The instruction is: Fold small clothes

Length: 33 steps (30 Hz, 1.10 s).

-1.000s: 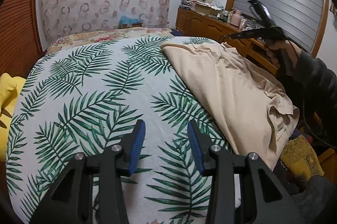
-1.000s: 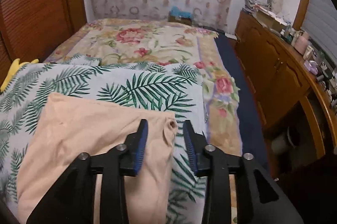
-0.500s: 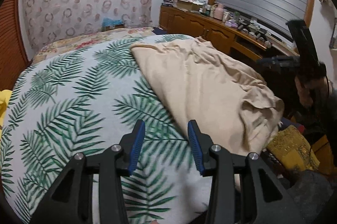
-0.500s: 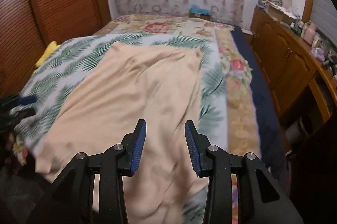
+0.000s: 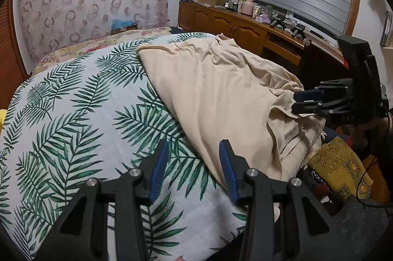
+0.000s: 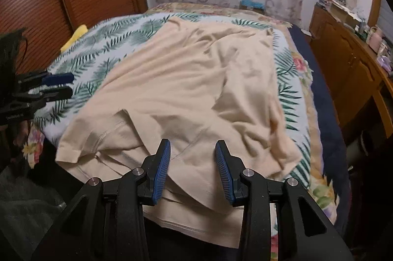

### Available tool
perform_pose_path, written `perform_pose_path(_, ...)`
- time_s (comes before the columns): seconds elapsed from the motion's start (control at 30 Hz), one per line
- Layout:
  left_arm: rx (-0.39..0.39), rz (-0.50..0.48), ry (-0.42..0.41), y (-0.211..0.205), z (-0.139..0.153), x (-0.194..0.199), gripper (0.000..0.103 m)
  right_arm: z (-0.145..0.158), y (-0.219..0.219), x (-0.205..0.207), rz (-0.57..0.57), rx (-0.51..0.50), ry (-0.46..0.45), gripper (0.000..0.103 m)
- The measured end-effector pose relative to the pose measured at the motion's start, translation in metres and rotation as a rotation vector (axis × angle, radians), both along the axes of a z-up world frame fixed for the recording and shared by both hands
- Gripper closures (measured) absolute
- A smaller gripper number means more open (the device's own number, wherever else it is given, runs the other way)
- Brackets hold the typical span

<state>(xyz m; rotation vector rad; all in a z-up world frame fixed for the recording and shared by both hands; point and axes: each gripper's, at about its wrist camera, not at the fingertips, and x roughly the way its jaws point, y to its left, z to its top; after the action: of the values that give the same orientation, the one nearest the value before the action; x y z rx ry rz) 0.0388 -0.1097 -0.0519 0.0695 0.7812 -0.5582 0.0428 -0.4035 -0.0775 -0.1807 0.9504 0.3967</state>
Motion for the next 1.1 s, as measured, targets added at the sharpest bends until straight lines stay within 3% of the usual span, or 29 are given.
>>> perform_pose_path(0.07, 0.002, -0.001, 0.005, -0.001, -0.002, 0.0, 0.062, -0.005, 0.0, 0.0, 0.001, -0.004, 0.011, 0.066)
perform_pose_path(0.2, 0.005, -0.004, 0.018, -0.002, -0.006, 0.0, 0.062, -0.011, 0.0, -0.005, 0.047, -0.007, 0.021, 0.097)
perform_pose_path(0.27, 0.006, -0.006, 0.022, -0.003, -0.008, 0.001, 0.062, -0.008, -0.002, -0.009, 0.06, 0.007, 0.019, 0.101)
perform_pose_path(0.57, 0.002, -0.014, 0.026, -0.006, -0.009, 0.002, 0.062, 0.025, -0.029, -0.03, 0.016, 0.046, -0.052, 0.103)
perform_pose_path(0.7, 0.002, -0.019, 0.028, -0.01, -0.01, 0.002, 0.062, 0.025, -0.022, -0.029, 0.027, 0.045, -0.053, 0.103)
perform_pose_path(0.73, 0.002, -0.019, 0.028, -0.01, -0.01, 0.002, 0.062, 0.023, -0.018, -0.029, 0.031, 0.04, -0.053, 0.1)
perform_pose_path(0.8, 0.006, -0.021, 0.027, -0.01, -0.01, 0.002, 0.062, 0.019, -0.008, -0.026, 0.049, 0.028, -0.05, 0.074)
perform_pose_path(0.87, 0.007, -0.019, 0.028, -0.009, -0.01, 0.001, 0.062, 0.012, 0.003, -0.024, 0.067, 0.028, -0.035, 0.063)
perform_pose_path(1.1, 0.003, -0.012, 0.031, -0.004, -0.011, 0.001, 0.061, -0.011, 0.015, -0.014, 0.061, -0.038, -0.001, 0.061)
